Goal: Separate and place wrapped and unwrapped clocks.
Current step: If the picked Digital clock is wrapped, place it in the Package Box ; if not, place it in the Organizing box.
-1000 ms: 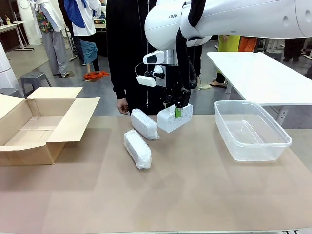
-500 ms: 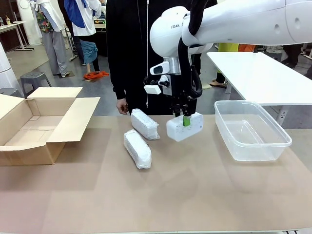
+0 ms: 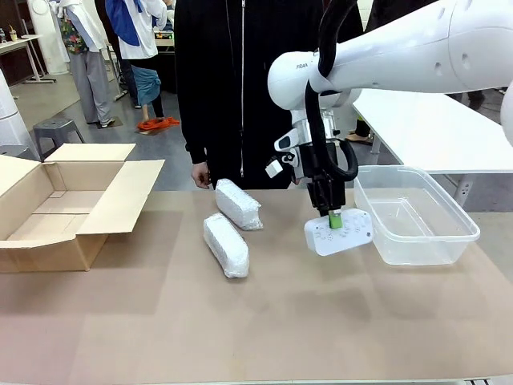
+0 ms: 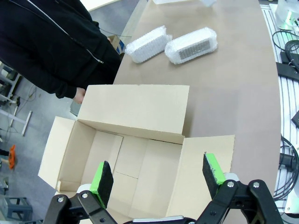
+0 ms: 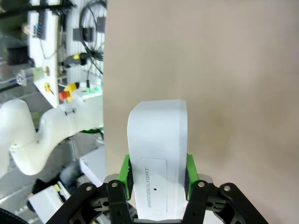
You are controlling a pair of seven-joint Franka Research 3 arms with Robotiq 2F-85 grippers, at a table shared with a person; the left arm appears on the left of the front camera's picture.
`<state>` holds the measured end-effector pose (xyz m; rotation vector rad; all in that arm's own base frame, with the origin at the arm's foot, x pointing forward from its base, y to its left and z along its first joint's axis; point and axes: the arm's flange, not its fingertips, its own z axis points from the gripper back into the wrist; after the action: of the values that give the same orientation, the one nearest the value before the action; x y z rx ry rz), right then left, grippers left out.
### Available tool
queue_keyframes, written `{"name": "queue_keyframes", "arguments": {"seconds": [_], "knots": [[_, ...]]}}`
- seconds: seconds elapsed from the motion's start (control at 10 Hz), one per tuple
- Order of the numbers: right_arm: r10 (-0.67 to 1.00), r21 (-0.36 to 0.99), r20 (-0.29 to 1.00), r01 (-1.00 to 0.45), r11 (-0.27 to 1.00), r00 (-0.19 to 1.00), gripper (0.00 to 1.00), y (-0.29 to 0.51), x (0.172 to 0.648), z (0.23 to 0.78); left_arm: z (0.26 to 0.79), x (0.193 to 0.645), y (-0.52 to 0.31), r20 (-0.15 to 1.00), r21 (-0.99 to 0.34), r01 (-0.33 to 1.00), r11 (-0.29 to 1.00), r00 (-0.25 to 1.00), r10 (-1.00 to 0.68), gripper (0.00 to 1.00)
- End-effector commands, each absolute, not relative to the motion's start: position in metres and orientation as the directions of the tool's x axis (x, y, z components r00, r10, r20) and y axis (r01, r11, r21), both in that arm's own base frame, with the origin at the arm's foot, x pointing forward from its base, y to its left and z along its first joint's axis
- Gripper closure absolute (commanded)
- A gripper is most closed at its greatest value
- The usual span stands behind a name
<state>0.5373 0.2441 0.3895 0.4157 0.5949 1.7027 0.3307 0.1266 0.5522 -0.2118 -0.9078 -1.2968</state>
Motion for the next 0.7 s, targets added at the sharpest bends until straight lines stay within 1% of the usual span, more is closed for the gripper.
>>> {"name": "queue_keyframes", "arguments": {"seconds": [0.0,0.2,0.5,0.6], "knots": [[0.994,0.622,0.008,-0.778,-0.089,-0.107,0.48,0.237,0.547,0.398,0.552,0.332,0.128,0.685,0.356,0.888,0.292,-0.035,-0.728,0.00],[0.999,0.608,0.019,-0.793,-0.046,-0.044,0.48,0.221,0.555,0.404,0.552,0.332,0.128,0.685,0.356,0.888,0.292,-0.035,-0.728,0.00],[1.000,0.601,0.010,-0.799,-0.004,0.003,0.48,0.212,0.559,0.409,0.552,0.332,0.128,0.685,0.356,0.888,0.292,-0.035,-0.728,0.00],[0.999,0.601,0.005,-0.799,0.025,0.035,0.48,0.208,0.561,0.410,0.552,0.332,0.128,0.685,0.356,0.888,0.292,-0.035,-0.728,0.00]]}}
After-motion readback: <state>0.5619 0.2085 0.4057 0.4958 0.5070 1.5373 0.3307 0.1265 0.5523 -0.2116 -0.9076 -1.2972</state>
